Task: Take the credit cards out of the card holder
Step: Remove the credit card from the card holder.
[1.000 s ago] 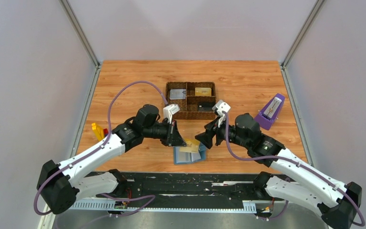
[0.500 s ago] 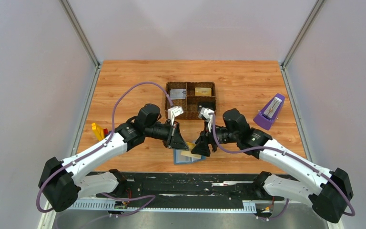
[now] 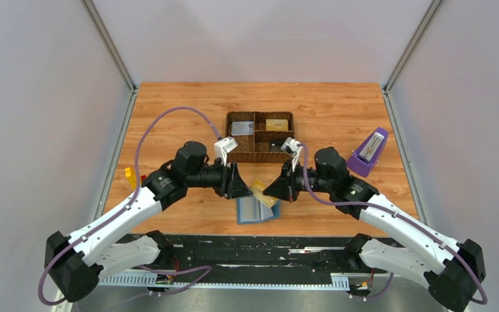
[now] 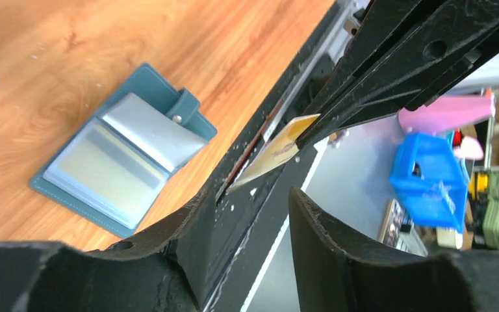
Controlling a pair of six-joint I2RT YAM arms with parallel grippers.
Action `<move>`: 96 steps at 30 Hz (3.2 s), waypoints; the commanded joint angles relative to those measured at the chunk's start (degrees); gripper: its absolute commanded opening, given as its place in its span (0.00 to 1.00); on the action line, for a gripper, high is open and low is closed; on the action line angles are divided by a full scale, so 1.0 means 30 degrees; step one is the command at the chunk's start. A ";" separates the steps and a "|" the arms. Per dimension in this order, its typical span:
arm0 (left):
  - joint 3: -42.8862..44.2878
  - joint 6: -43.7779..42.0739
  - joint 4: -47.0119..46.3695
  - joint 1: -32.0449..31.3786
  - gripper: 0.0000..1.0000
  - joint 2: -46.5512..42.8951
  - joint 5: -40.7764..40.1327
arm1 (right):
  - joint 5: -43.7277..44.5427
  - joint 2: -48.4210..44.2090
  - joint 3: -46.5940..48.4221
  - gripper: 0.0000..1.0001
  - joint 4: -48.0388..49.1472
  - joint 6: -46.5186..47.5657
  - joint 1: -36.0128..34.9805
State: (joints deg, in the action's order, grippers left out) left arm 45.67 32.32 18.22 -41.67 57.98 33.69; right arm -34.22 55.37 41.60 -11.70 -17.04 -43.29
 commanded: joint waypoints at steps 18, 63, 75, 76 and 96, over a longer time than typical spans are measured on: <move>-0.2057 0.5828 -0.9068 0.0267 0.67 -0.1626 -0.1185 | 0.8214 -0.3463 -0.5760 0.00 1.3784 -1.5130 0.0074; -0.0547 0.2090 -0.5558 0.0326 0.00 0.0143 0.5065 | 0.1085 -0.4758 0.0926 0.60 0.0504 -0.0876 0.2508; 0.0060 -0.0033 -0.3207 0.0311 0.00 0.0561 0.6915 | -0.6506 0.1182 0.4398 0.56 -0.1204 0.1455 0.2711; 0.0036 -0.0100 -0.3219 0.0289 0.00 0.0579 0.6909 | -0.6796 0.1502 0.4382 0.56 -0.1197 0.1522 0.2710; 0.0451 -0.0939 -0.0973 0.1708 0.34 0.0188 0.3571 | -0.5337 0.1395 0.2376 0.00 0.1099 -0.1031 0.3161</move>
State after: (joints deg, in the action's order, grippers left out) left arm 45.19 29.82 13.72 -39.31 61.01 47.94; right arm -52.27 61.39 49.65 -12.53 -16.29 -35.00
